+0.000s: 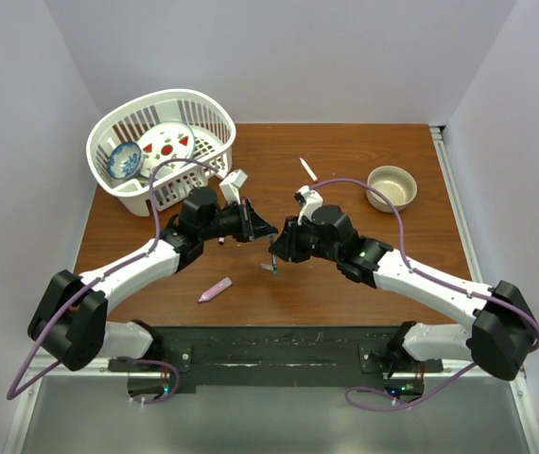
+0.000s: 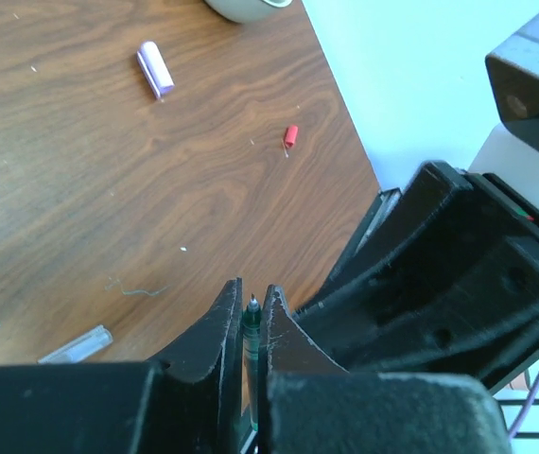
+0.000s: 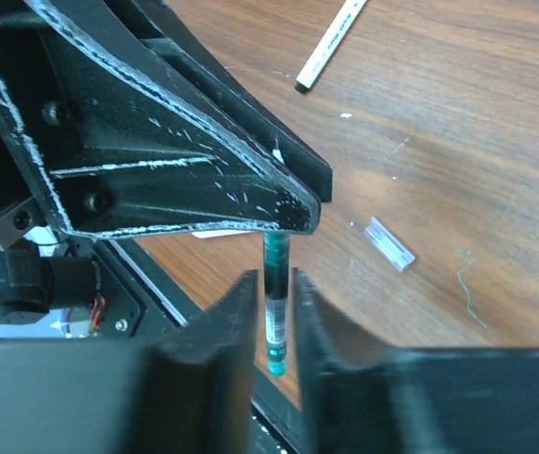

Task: Insert the pens into the pen caps

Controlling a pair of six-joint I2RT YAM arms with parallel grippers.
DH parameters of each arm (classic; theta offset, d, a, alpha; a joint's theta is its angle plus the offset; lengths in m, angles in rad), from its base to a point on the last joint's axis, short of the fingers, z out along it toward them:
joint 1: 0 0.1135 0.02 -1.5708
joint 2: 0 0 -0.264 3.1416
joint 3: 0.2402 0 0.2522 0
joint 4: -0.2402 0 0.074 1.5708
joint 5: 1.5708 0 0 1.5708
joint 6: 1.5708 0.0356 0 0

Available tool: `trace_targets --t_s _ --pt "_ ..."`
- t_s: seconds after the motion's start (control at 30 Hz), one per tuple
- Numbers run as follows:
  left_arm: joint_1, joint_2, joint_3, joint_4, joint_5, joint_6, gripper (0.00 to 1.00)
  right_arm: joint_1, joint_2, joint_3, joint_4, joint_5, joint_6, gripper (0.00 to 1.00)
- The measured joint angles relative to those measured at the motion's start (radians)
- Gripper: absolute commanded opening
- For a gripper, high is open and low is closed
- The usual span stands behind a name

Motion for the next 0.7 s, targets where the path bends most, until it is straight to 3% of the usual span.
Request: trace_targets --t_s 0.13,0.4,0.53,0.6,0.67,0.7 --pt "0.001 -0.006 -0.019 0.011 0.023 -0.010 0.00 0.002 0.000 0.000 0.005 -0.032 0.011 0.46" --pt "0.000 -0.036 -0.021 0.016 0.043 -0.028 0.00 0.005 -0.026 -0.068 0.053 -0.117 0.050 0.37" --pt "0.000 -0.037 -0.021 0.029 0.048 -0.040 0.00 0.005 -0.043 -0.126 0.063 -0.132 0.069 0.20" --pt "0.000 -0.037 -0.023 0.032 0.048 -0.050 0.00 0.005 -0.076 -0.159 0.077 -0.133 0.083 0.03" --pt "-0.002 -0.037 -0.024 0.042 0.051 -0.073 0.00 0.011 -0.119 -0.183 0.104 -0.145 0.093 0.00" --pt "-0.002 -0.039 -0.024 0.052 0.059 -0.085 0.08 0.013 -0.134 -0.191 0.113 -0.145 0.097 0.00"
